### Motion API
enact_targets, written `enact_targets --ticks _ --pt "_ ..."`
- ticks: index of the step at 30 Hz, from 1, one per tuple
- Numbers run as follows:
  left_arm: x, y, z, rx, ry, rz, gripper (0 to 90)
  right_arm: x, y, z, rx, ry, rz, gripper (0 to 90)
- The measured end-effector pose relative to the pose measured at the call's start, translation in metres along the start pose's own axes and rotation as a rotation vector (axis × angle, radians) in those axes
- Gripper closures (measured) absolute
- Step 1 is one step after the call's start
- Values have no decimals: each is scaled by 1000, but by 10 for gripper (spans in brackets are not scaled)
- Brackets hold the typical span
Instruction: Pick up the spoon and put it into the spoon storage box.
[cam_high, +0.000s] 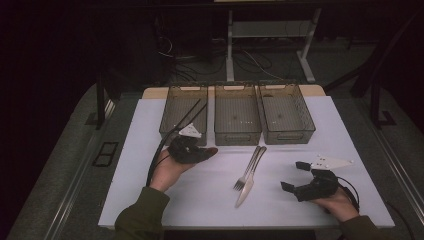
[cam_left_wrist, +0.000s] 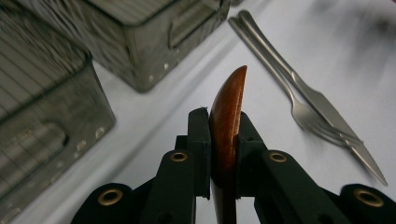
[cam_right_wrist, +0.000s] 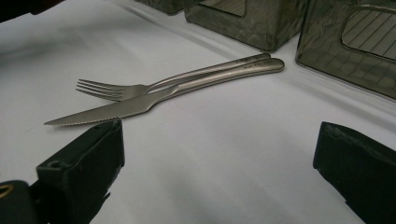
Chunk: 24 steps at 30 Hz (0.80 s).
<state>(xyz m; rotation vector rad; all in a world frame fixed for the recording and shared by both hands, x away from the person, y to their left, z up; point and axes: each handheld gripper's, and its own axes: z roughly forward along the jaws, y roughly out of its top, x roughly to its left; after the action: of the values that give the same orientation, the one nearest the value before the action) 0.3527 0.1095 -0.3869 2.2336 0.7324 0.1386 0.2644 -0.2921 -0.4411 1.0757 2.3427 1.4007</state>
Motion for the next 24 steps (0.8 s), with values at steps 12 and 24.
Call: enact_targets --ticks 12,24 --pt "6 31 2 -50 -4 -4 795 0 0 1 2 0 0 14" --pt "18 61 6 -72 4 -18 796 -1 0 0 -3 0 5 14"
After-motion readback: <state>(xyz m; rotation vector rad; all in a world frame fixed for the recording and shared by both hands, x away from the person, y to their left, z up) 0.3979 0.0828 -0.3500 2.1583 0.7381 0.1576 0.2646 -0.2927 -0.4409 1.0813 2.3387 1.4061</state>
